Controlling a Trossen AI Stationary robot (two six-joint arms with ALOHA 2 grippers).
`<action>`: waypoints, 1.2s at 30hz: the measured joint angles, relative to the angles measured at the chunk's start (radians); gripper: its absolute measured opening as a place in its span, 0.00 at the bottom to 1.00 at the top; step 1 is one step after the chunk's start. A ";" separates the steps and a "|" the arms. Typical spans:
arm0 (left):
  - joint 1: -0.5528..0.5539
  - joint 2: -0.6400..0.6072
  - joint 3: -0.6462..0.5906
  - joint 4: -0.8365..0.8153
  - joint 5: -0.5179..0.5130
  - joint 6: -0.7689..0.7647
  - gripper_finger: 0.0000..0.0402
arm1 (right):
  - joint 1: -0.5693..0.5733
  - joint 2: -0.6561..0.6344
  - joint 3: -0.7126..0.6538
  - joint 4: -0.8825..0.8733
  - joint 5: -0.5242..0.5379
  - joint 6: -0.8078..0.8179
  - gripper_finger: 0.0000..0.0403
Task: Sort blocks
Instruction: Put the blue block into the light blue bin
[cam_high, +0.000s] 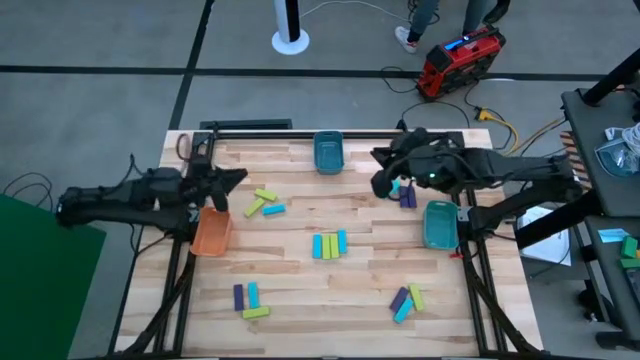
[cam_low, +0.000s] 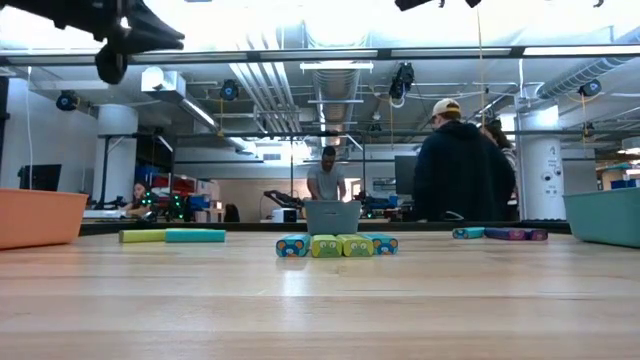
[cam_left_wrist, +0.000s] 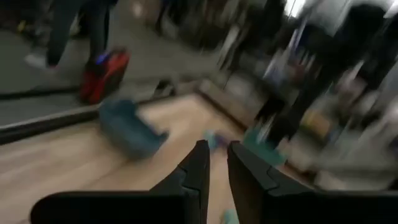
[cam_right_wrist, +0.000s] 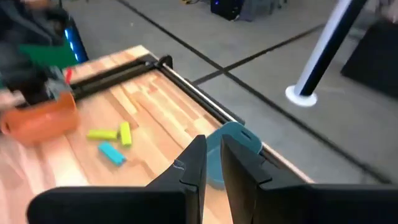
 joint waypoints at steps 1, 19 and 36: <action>0.000 0.030 0.043 -0.075 0.015 0.018 0.09 | 0.000 0.012 0.002 0.006 0.000 -0.032 0.10; 0.000 0.251 0.246 -0.320 0.076 0.249 0.09 | 0.001 0.205 0.078 0.026 0.000 -0.232 0.10; 0.000 0.280 0.242 -0.321 0.076 0.250 0.09 | -0.001 0.332 0.146 -0.045 -0.087 -0.167 0.62</action>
